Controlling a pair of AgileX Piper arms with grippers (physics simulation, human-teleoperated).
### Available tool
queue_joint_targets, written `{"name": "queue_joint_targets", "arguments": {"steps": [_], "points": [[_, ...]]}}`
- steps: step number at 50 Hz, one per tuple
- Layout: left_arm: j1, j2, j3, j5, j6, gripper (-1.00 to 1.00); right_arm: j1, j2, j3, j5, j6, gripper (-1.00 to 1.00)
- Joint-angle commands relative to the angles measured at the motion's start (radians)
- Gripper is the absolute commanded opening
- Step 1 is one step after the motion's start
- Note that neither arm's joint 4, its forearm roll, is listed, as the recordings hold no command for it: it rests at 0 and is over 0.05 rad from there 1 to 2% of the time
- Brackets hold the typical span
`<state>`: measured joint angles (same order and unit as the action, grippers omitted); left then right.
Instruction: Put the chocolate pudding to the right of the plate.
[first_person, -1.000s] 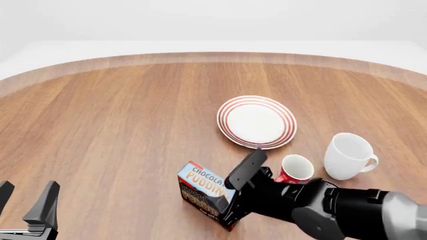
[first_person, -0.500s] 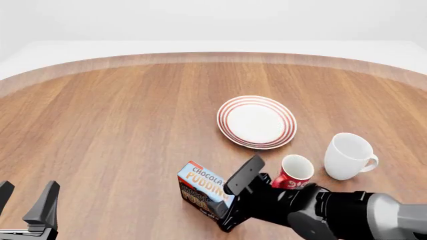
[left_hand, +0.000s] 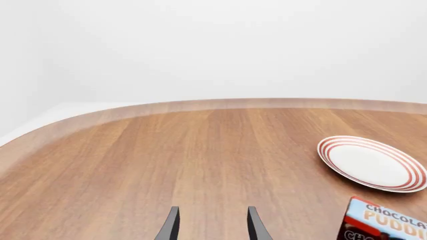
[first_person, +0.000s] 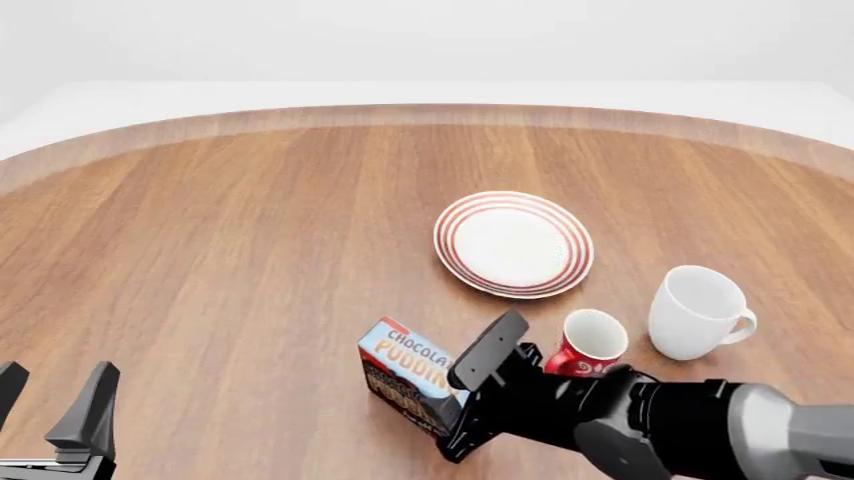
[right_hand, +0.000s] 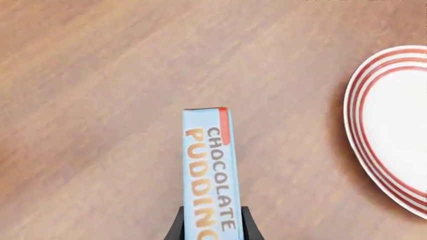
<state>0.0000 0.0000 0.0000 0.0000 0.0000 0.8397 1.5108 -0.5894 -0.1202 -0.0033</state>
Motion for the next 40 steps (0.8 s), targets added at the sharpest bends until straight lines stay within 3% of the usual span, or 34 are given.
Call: {"name": "queue_joint_targets", "arguments": {"steps": [1, 21, 40], "points": [[0.0, 0.0, 0.0, 0.0, 0.0, 1.0, -0.002, -0.015, 0.007, -0.003, 0.014, -1.0], [0.0, 0.0, 0.0, 0.0, 0.0, 1.0, -0.065, -0.163, -0.108, 0.166, -0.106, -1.0], [0.0, 0.0, 0.0, 0.0, 0.0, 1.0, -0.135, -0.251, -0.32, 0.36, -0.244, -1.0]]}}
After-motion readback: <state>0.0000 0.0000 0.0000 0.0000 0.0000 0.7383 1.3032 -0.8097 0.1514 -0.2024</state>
